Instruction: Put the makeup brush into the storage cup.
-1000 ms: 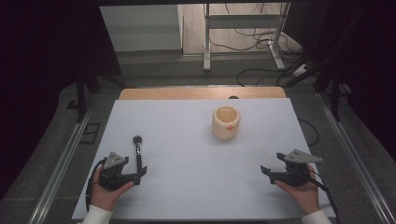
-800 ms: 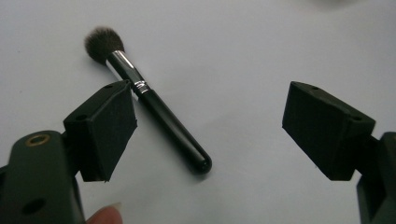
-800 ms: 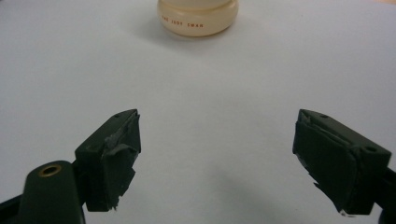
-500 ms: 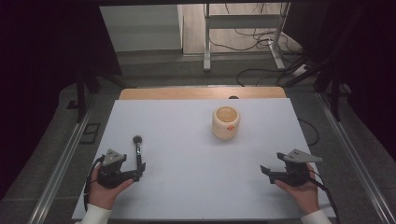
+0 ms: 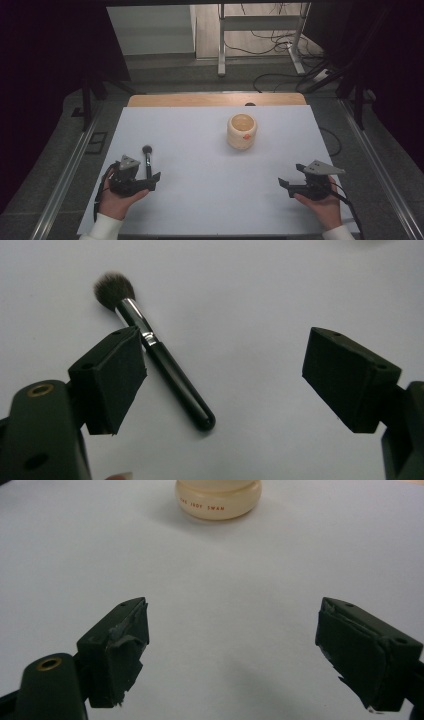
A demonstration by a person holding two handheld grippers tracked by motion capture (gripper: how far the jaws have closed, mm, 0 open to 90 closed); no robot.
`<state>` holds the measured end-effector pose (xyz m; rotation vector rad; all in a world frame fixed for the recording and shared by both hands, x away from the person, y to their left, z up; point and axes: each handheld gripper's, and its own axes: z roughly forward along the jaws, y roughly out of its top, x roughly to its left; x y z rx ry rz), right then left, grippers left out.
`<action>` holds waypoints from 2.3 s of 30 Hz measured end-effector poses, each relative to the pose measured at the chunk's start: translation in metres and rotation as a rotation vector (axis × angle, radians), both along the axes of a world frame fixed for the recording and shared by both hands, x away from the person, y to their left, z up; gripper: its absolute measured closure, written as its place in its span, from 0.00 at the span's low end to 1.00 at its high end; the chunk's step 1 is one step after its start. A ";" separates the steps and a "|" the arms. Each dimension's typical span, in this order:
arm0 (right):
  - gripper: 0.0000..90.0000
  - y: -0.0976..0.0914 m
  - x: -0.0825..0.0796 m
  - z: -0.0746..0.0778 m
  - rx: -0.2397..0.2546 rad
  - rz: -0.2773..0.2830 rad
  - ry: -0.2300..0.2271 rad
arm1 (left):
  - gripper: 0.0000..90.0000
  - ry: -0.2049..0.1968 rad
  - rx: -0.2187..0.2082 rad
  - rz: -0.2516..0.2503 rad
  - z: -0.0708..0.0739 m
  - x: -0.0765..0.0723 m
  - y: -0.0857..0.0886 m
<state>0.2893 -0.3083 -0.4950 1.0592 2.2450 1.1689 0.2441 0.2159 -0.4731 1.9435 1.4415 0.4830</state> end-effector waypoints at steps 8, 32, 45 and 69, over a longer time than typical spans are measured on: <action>0.16 0.000 0.000 0.000 -0.005 0.000 0.001 | 0.19 -0.005 -0.011 0.029 0.006 0.014 -0.005; 0.15 0.000 0.001 0.000 -0.006 -0.010 0.004 | 0.21 0.045 -0.013 0.102 0.007 0.043 -0.009; 0.15 0.001 0.001 0.000 -0.004 -0.014 0.008 | 0.22 0.134 -0.045 0.129 0.003 0.063 -0.009; 0.15 0.002 0.000 0.000 -0.005 -0.013 0.007 | 0.21 0.215 -0.037 0.186 -0.020 0.082 0.011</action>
